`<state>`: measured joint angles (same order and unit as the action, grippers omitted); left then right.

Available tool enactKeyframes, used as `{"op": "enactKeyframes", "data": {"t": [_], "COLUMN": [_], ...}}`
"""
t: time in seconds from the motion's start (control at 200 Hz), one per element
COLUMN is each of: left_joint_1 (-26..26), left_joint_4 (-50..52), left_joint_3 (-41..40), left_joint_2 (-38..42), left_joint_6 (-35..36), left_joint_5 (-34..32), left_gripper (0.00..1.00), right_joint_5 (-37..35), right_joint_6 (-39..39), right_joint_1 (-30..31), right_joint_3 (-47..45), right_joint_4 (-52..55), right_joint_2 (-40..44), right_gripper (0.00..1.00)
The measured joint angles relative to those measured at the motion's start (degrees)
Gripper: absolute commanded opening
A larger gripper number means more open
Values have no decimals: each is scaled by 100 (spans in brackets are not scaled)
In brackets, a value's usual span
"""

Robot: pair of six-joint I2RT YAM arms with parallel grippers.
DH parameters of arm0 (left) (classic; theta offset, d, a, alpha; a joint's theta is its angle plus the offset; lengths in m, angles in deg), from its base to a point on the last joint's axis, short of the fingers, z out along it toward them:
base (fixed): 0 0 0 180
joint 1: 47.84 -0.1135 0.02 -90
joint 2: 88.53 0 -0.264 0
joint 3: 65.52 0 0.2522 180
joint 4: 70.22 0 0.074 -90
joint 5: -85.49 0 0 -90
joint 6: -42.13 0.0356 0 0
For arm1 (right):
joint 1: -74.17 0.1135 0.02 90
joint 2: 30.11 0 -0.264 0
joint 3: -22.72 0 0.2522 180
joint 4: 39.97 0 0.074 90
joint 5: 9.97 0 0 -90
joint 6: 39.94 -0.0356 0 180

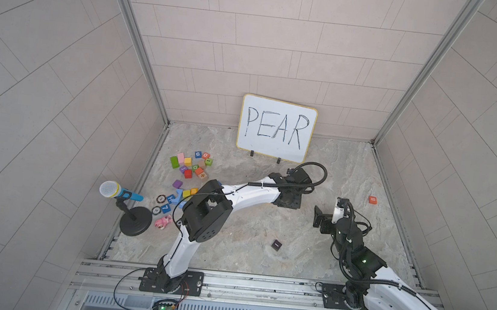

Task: Spell the uppercase word “pear” with letter blocks
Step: Place the letter block at the center of the board.

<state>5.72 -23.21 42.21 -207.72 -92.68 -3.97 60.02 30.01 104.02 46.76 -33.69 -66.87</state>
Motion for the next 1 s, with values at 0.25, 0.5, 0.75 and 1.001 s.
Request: {"op": "enactKeyframes", "data": {"t": [0.25,0.5,0.75,1.001], "left_joint_1": [48,59,61,63], "left_joint_4": [94,160,463,608], "left_joint_3": [621,925,1237,1377], "left_joint_2": [-463,-857,-1237,-1255], "left_joint_6": [-24,-37,-17,-15], "left_joint_5": [-105,-216,-317,-417], "left_gripper": [27,27,27,27], "right_joint_5": [-90,-61,-7,42], "right_joint_6": [-190,-208,-208,-210], "right_joint_1": [-173,-216,-267,-291], "right_joint_3": [-374,-376,-380,-393], "right_joint_4": [-278,-542,-645,-758], "right_joint_2": [-72,-302,-299,-299], "right_gripper": [100,100,100,100]}}
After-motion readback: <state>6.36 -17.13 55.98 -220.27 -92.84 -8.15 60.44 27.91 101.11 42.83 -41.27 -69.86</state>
